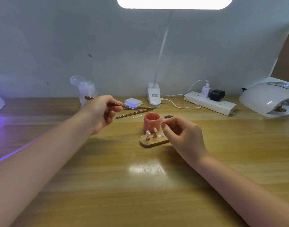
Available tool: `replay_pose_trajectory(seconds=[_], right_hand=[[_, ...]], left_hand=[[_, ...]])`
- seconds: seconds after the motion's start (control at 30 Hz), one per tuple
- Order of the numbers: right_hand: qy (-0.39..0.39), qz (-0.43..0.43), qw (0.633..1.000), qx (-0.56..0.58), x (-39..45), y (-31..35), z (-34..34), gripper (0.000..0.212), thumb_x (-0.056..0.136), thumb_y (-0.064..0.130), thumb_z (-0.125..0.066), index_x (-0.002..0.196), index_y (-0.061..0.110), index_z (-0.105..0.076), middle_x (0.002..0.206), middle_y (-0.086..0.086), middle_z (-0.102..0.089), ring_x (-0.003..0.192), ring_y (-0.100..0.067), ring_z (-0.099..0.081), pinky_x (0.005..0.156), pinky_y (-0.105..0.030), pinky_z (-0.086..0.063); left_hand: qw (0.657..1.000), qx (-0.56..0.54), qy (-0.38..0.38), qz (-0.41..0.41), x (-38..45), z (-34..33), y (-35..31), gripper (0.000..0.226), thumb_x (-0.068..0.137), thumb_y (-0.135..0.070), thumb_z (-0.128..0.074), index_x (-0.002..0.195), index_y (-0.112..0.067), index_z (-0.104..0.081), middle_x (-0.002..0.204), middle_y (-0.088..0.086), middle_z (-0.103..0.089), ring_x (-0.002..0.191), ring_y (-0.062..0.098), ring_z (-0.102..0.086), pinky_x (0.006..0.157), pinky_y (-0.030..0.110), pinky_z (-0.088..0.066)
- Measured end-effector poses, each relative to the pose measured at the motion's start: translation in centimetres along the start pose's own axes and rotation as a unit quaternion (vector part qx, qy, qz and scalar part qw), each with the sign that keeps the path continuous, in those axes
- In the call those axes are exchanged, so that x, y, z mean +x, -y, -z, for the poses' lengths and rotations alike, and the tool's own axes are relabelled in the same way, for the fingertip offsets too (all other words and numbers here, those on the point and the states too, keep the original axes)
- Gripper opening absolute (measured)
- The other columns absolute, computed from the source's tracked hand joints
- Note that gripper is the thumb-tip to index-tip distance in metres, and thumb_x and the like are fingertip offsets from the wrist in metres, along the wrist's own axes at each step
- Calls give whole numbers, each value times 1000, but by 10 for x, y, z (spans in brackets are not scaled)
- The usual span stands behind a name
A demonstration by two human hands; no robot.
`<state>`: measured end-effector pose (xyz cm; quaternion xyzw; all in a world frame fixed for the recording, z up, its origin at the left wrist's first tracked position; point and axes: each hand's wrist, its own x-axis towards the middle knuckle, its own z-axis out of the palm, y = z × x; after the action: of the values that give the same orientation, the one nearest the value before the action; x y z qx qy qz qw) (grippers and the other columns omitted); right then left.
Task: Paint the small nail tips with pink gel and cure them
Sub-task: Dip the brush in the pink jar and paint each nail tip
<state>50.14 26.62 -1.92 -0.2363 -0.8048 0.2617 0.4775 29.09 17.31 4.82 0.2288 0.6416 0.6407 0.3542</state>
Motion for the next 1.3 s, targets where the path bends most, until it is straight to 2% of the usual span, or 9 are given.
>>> replay_pose_trajectory(seconds=[0.07, 0.17, 0.33, 0.57, 0.7, 0.9, 1.07, 1.2, 1.3], right_hand=[[-1, -11, 1000, 11, 0, 0, 0, 5, 86, 11, -69, 89, 9, -72, 70, 1, -67, 64, -11, -60, 64, -37, -52], [2, -23, 999, 31, -1, 0, 0, 6, 86, 12, -69, 92, 11, -71, 72, 2, -67, 67, -14, -63, 66, -39, -53], [-3, -23, 999, 30, -2, 0, 1, 5, 86, 15, -70, 91, 16, -70, 74, 2, -69, 68, -17, -66, 65, -42, -54], [-2, -21, 1000, 22, -2, -1, 2, 6, 87, 14, -70, 92, 15, -71, 75, 3, -69, 68, -14, -66, 64, -40, -55], [-1, -20, 1000, 17, -1, -1, 2, 8, 86, 15, -70, 94, 15, -71, 75, 2, -70, 69, -14, -66, 65, -41, -55], [3, -10, 1000, 9, -2, 0, 2, 10, 86, 14, -70, 96, 10, -72, 77, 0, -70, 70, -13, -66, 66, -39, -55], [1, -11, 1000, 8, -2, 1, 2, 9, 86, 14, -69, 94, 11, -71, 75, -1, -69, 69, -16, -66, 67, -41, -54], [5, -11, 1000, 12, -2, 2, 2, 10, 87, 15, -69, 95, 9, -72, 76, -1, -69, 70, -15, -66, 67, -41, -54], [5, -12, 1000, 17, -2, 2, 2, 11, 87, 14, -69, 95, 8, -72, 77, -2, -70, 71, -16, -66, 68, -41, -54]], left_hand=[[991, -1, 2, -132, -14, -4, 8, 19, 92, -16, -54, 80, -14, -69, 58, -3, -65, 52, 6, -48, 46, 15, -37], [943, 82, 15, -322, -44, -12, 31, 18, 96, -23, -53, 91, -22, -70, 71, -7, -70, 65, -2, -57, 60, 11, -43], [867, 210, 56, -448, -80, -23, 56, 20, 93, -22, -57, 99, -39, -63, 85, -27, -68, 77, -8, -59, 67, 2, -39], [840, 261, 48, -472, -83, -26, 62, 23, 88, -21, -60, 101, -39, -62, 93, -32, -63, 87, -4, -57, 77, 7, -38], [849, 242, 52, -467, -85, -23, 62, 12, 86, -28, -55, 91, -28, -67, 84, -15, -66, 79, 4, -58, 71, 8, -40], [842, 243, 44, -480, -87, -28, 62, 22, 88, -20, -60, 100, -38, -63, 87, -30, -65, 85, -5, -58, 74, 6, -39], [831, 252, 52, -494, -86, -23, 66, 16, 86, -27, -53, 90, -23, -68, 77, -13, -63, 77, 3, -57, 71, 12, -40], [846, 231, 32, -479, -89, -26, 62, 14, 88, -31, -53, 96, -35, -64, 81, -20, -65, 81, 0, -57, 72, 8, -39], [843, 245, 27, -478, -88, -27, 63, 16, 89, -26, -60, 101, -35, -65, 85, -23, -67, 86, -1, -59, 75, 8, -38]])
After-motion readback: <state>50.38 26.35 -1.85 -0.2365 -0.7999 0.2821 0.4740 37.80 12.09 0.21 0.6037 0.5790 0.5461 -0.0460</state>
